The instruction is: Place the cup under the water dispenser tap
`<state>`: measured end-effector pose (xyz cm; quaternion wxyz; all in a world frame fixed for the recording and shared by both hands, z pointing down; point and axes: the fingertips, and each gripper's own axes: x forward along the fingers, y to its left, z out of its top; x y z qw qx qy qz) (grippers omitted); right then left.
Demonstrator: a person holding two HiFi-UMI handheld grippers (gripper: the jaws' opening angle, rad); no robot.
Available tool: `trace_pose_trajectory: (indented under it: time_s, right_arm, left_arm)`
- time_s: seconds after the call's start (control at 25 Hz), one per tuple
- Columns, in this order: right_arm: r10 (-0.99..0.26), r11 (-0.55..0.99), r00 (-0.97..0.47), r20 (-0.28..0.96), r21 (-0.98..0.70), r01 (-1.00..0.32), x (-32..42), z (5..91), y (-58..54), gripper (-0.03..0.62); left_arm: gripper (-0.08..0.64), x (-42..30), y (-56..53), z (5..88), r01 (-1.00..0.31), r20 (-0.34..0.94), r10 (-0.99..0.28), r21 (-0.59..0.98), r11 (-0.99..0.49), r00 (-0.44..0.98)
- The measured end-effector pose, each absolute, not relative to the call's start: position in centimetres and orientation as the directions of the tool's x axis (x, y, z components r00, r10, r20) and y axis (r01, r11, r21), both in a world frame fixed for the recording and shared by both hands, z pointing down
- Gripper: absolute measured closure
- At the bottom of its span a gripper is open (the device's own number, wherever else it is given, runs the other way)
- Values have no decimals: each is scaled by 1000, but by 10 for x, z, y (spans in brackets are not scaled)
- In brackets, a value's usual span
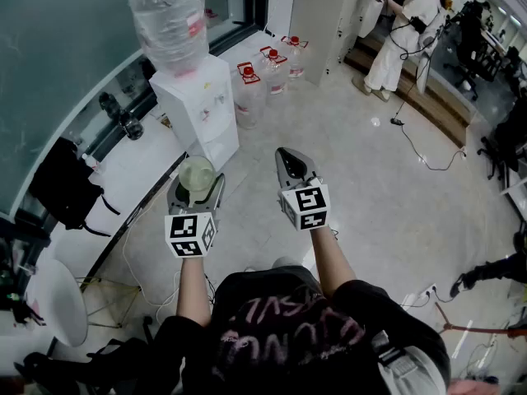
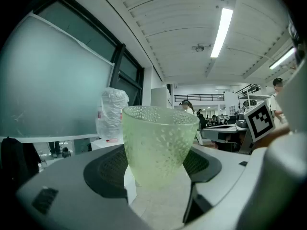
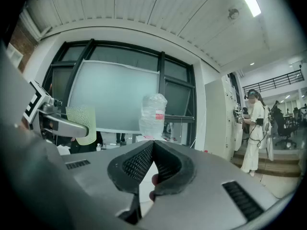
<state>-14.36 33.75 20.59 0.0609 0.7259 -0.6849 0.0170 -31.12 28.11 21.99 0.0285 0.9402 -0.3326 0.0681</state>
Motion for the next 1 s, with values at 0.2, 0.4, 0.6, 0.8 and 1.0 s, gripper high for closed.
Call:
trace_pose_trajectory:
  time_s: [0.2,0.4,0.6,0.8,1.0]
  right_arm:
    - [-991,-60,68,114,69,-996,-138,209,341,578]
    - [-991,-58,67,116,76,-995,-140,210,342,578]
    - [-991,-55,66,119,93,-994,-144,210,341,578]
    - [-989,-67,79,128,99,-993,-145,216,340,578]
    - [-988,-77,90,129,98,-992,-140,219,332,578]
  left_arm:
    - [201,-310,284,224,-627,153,-619,9,-779,770]
    - [201,-311,284,227,-625,161,-615,11,-781,772]
    - [201,-314,283,229,-620,165,-610,14,-784,775]
    - [200,-316,281,236,-617,170,-605,27,-787,778]
    - [201,-315,272,241,-616,174,-603,28,-787,779]
